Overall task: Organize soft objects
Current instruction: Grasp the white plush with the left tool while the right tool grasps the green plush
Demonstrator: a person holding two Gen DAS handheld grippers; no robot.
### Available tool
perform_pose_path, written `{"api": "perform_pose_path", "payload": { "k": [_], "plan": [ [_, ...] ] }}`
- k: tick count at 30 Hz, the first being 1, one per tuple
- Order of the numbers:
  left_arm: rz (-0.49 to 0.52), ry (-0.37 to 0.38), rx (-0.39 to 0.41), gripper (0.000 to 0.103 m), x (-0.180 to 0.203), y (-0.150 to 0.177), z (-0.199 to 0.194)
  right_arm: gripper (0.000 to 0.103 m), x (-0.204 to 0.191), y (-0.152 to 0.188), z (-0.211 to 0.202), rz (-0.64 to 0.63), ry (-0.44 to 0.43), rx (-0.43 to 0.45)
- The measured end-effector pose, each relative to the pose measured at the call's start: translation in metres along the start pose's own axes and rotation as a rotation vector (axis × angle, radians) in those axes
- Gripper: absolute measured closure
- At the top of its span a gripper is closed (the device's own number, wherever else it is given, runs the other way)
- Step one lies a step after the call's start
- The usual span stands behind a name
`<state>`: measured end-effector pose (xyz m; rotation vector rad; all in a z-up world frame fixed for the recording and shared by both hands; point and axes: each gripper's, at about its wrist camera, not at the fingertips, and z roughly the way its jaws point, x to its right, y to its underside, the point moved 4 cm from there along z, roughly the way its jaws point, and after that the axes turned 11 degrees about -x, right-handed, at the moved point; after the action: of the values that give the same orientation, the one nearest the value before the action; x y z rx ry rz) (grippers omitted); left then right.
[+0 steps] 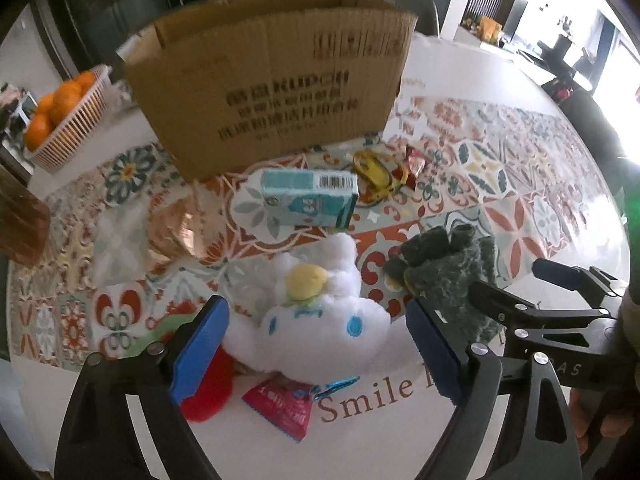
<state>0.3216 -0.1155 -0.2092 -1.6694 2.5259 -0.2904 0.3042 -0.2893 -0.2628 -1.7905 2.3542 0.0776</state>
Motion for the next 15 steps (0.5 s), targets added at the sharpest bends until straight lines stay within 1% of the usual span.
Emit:
{"api": "perform_pose_path", "payload": {
  "k": [2,6,11,14,15],
  "plan": [
    [-0.004,0.016,-0.032,0.018,0.000,-0.003,0.012,0.007,0.001,-0.003,0.010,-0.003,-0.009,-0.029],
    [-0.016,0.041,-0.105,0.019,-0.001,-0.007,0.035,0.009,0.000,-0.005,0.026,-0.014,-0.013,-0.066],
    [-0.034,0.076,-0.161,0.021,0.000,-0.007,0.056,0.013,-0.002,-0.007,0.040,-0.016,-0.033,-0.098],
    [-0.054,0.092,-0.183,0.022,0.000,-0.008,0.066,0.016,-0.003,-0.008,0.045,-0.020,-0.028,-0.099],
    [-0.062,0.095,-0.186,0.022,-0.001,-0.008,0.068,0.021,-0.004,-0.008,0.045,-0.029,-0.025,-0.095]
  ]
}}
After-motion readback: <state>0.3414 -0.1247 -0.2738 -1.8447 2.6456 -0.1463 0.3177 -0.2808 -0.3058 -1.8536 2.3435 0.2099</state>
